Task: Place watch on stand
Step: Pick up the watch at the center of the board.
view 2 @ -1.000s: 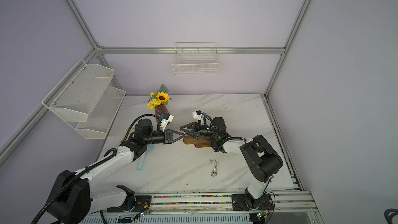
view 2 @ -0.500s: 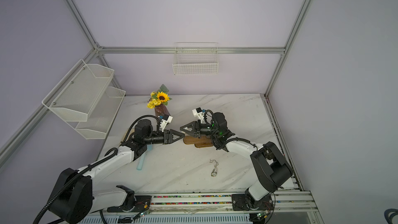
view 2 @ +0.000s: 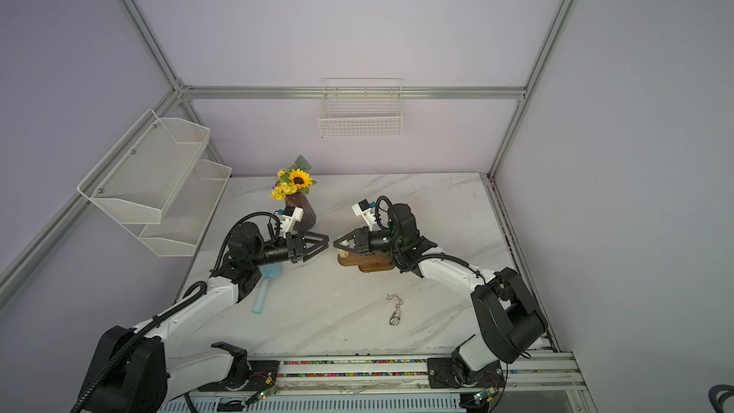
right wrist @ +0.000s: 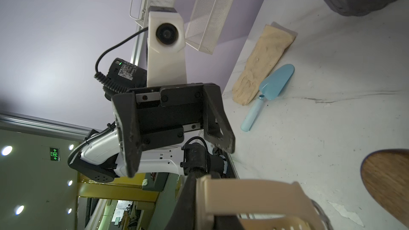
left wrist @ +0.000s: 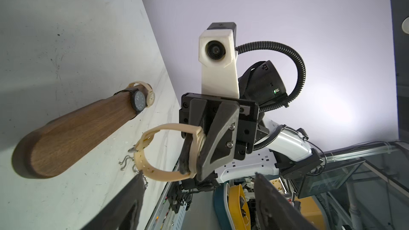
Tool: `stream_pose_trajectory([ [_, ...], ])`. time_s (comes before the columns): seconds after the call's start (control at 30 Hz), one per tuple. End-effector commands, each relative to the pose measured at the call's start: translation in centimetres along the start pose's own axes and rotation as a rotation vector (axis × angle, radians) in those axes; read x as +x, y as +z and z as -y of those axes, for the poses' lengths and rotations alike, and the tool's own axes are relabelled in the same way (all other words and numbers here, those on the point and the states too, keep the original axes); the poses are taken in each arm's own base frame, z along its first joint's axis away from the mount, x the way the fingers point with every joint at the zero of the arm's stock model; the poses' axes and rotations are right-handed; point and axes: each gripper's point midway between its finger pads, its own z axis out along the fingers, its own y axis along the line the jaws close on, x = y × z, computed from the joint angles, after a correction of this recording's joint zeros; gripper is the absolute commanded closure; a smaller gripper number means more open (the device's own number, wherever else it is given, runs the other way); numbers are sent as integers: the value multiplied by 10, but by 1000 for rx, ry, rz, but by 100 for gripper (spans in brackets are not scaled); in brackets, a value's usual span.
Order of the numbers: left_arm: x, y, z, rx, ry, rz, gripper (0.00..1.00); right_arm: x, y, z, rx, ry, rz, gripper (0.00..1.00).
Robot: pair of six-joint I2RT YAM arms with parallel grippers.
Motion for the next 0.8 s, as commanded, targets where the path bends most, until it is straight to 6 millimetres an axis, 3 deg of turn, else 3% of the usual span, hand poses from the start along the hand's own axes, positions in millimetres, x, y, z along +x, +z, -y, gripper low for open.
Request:
stream_pose_trajectory([
  [0.0,-13,0,27,75,17,12,21,-1,-5,-16,-24,-124,-10,84],
  [0.27,-7,18,31,139,-44,-39,43,0,-1,-25,-66,-192,-18,83],
  [0.5,10,35,33,157,-79,-144,31,0,3,-35,-108,-218,-34,83],
  [0.77,5,36,54,193,-34,-149,30,16,17,-32,-144,-180,-99,82],
])
